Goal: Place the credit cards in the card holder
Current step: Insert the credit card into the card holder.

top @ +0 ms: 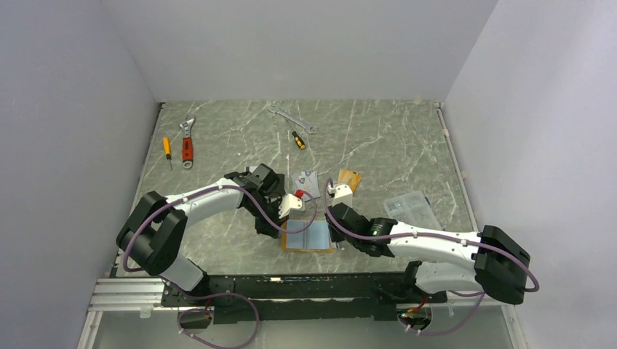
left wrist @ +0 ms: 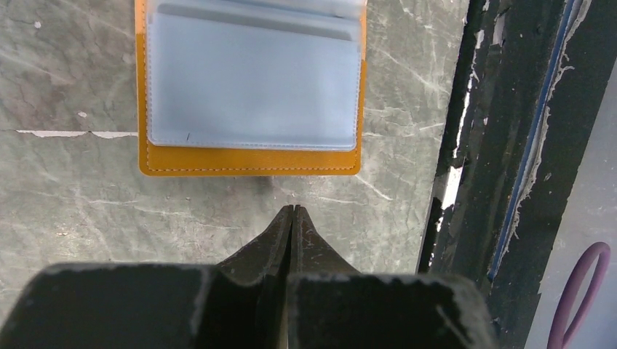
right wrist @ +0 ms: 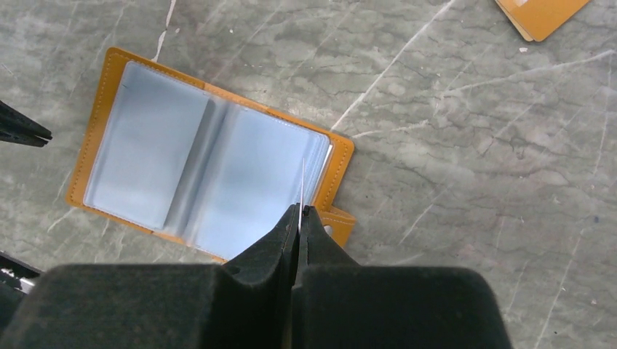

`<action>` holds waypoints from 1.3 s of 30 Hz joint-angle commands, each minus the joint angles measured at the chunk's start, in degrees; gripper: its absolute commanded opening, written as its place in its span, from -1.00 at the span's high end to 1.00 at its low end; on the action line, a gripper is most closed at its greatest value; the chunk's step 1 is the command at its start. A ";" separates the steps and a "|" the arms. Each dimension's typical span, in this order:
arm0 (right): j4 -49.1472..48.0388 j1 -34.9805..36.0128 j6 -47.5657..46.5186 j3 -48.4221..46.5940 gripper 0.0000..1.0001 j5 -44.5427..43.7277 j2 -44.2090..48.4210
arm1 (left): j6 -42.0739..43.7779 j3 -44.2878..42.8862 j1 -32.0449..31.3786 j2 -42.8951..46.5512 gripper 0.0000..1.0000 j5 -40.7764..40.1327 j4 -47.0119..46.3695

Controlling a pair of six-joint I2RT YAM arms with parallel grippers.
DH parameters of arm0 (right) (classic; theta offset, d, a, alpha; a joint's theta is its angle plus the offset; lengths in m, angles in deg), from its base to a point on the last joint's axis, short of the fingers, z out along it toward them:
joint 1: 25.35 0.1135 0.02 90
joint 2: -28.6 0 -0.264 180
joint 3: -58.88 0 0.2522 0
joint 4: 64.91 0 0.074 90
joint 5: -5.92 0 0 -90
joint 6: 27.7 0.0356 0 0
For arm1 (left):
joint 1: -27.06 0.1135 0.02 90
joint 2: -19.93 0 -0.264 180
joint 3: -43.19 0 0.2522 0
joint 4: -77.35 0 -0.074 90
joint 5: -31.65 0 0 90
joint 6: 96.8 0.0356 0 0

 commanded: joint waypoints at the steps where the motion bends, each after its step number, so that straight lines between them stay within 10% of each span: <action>1: -3.83 0.35 -0.66 -1.58 1.00 -1.75 -1.36 | 1.66 -0.90 0.07 1.85 0.90 2.18 0.10; 27: -16.03 -12.82 -6.07 -6.29 1.00 10.95 -10.69 | 4.40 2.14 -6.99 2.03 0.86 -5.63 -4.75; 39: -30.56 -6.26 -5.03 5.15 1.00 6.72 3.42 | -1.64 -2.59 2.88 6.72 0.88 4.80 -2.12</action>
